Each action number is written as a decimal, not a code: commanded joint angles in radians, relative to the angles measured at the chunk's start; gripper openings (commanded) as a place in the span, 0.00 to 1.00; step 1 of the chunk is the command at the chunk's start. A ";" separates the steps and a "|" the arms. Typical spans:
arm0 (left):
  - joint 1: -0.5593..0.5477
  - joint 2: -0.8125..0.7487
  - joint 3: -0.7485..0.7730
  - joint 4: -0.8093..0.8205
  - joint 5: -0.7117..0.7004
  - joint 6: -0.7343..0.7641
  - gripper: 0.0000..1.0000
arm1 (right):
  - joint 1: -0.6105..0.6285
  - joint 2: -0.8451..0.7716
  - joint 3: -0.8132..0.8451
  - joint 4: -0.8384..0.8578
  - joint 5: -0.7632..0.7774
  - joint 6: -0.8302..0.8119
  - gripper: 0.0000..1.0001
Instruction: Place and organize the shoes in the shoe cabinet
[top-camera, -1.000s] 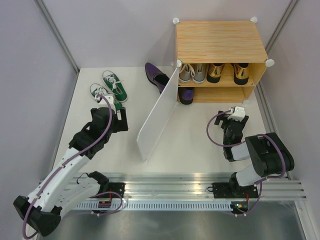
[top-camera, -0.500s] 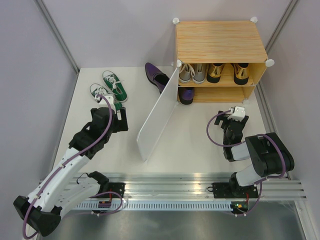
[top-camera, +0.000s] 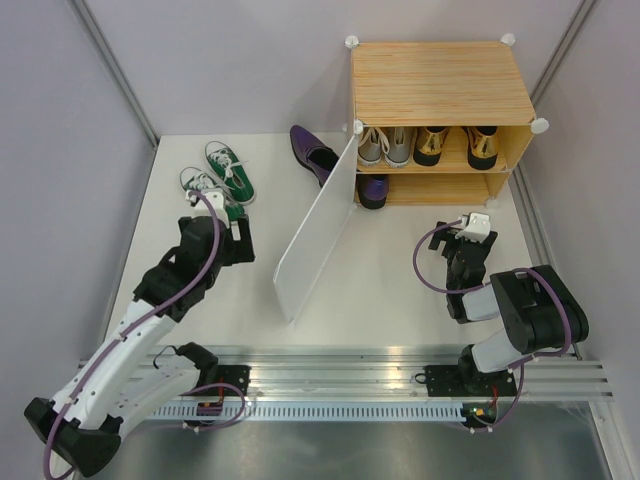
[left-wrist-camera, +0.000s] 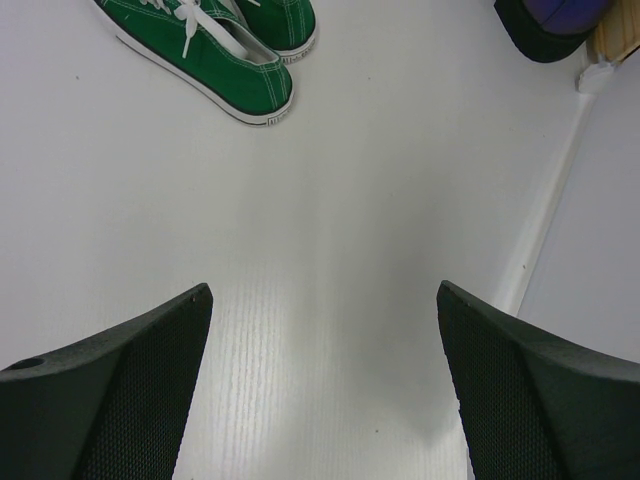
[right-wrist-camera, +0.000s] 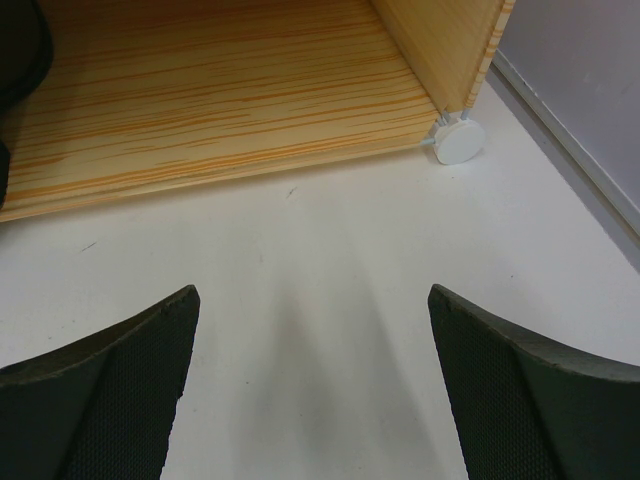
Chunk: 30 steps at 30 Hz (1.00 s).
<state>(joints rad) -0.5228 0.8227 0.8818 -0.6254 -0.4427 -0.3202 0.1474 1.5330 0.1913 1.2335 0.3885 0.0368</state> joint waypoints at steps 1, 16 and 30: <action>0.004 -0.022 0.005 0.039 -0.011 -0.003 0.95 | -0.003 -0.002 0.016 0.026 -0.020 0.006 0.98; 0.004 -0.028 0.009 0.041 0.042 -0.003 0.95 | -0.003 -0.001 0.017 0.026 -0.020 0.006 0.98; 0.004 -0.050 0.011 0.041 0.033 -0.005 0.95 | -0.003 -0.002 0.016 0.026 -0.020 0.006 0.98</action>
<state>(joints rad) -0.5228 0.7868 0.8818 -0.6254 -0.4145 -0.3202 0.1474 1.5330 0.1913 1.2335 0.3882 0.0368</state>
